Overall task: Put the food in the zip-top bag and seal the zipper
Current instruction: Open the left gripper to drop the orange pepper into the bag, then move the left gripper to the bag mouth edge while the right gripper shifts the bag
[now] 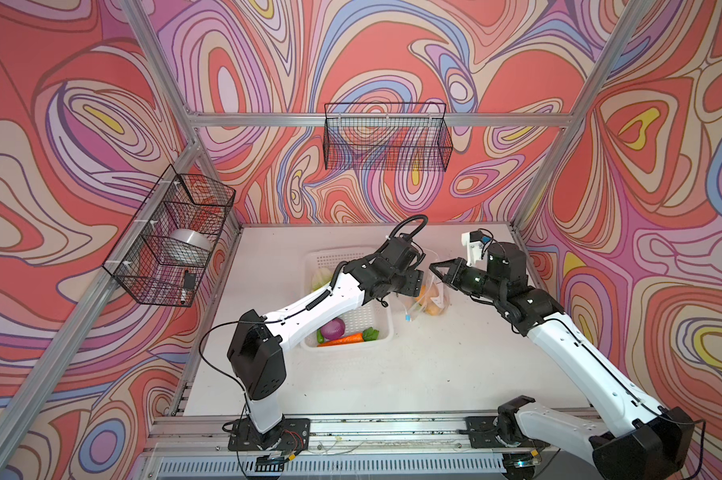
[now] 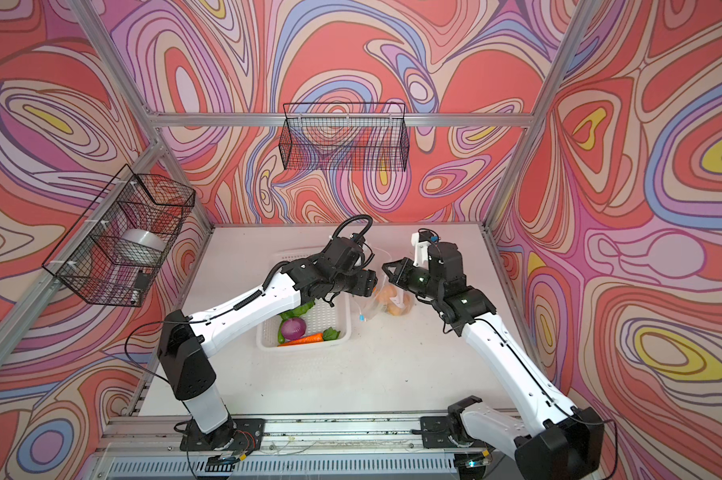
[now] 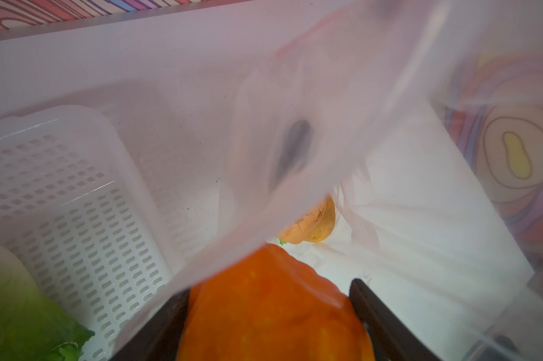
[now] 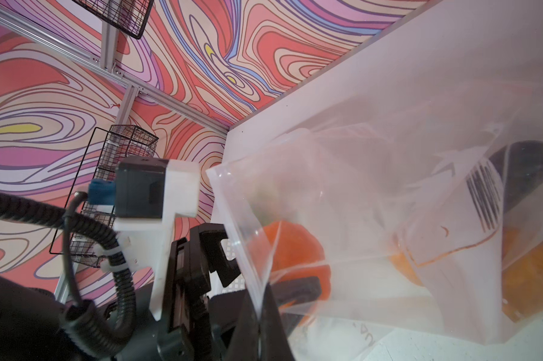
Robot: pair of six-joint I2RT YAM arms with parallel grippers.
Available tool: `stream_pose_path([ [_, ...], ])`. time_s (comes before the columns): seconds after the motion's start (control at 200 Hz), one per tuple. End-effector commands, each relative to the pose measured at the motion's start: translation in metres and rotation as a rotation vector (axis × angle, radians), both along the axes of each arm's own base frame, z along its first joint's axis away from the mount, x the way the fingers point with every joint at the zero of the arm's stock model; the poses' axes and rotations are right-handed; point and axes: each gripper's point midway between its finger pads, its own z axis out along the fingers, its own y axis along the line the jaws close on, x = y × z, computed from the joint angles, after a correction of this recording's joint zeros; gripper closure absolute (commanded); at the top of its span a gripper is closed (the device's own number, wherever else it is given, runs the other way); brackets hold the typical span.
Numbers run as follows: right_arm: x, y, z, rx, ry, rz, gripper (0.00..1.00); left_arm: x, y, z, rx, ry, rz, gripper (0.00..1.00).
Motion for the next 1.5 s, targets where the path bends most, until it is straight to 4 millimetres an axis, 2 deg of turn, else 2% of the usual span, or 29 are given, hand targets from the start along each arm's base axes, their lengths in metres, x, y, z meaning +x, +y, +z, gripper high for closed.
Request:
stream_pose_path([
  [0.0,-0.003,0.002,0.000,0.004,-0.016,0.014,1.00,-0.001,0.007,0.003,0.039,0.011,0.012,0.16],
  [0.105,-0.003,0.002,0.000,0.001,-0.013,0.012,1.00,-0.005,0.009,0.015,0.009,0.007,0.015,0.08],
  [0.155,-0.003,0.001,-0.001,-0.001,-0.011,0.009,1.00,-0.008,0.010,0.024,-0.016,-0.003,0.011,0.00],
  [0.451,-0.002,0.000,0.000,0.002,-0.011,0.000,1.00,-0.026,0.026,0.079,-0.154,-0.081,0.013,0.00],
  [0.581,-0.003,-0.001,-0.001,-0.006,-0.018,0.002,1.00,-0.021,0.048,0.080,-0.119,-0.143,0.077,0.01],
  [0.696,-0.004,-0.001,-0.002,-0.016,-0.023,0.005,1.00,-0.016,0.063,0.060,-0.084,-0.100,0.127,0.04],
  [0.926,-0.006,-0.002,-0.003,-0.025,-0.027,0.007,1.00,-0.019,0.055,0.016,-0.077,0.031,0.103,0.25],
  [1.052,-0.008,-0.004,-0.004,-0.029,-0.025,0.004,1.00,-0.019,0.047,-0.004,-0.055,0.077,0.082,0.48],
  [1.192,-0.010,-0.008,-0.004,-0.047,-0.024,-0.011,1.00,-0.015,0.033,-0.005,-0.080,0.087,0.047,0.57],
  [1.237,-0.011,-0.009,-0.003,-0.050,-0.028,-0.015,1.00,-0.013,0.031,-0.006,-0.076,0.086,0.043,0.68],
  [1.337,-0.012,-0.011,-0.002,-0.057,-0.030,-0.024,1.00,-0.013,0.024,-0.002,-0.094,0.095,0.021,1.00],
  [1.427,-0.013,-0.019,-0.004,-0.111,-0.036,-0.042,1.00,-0.018,0.019,0.011,-0.139,0.099,0.003,1.00],
  [1.497,-0.011,-0.038,-0.005,-0.228,-0.047,-0.112,1.00,-0.024,0.015,0.025,-0.196,0.101,-0.015,1.00],
])
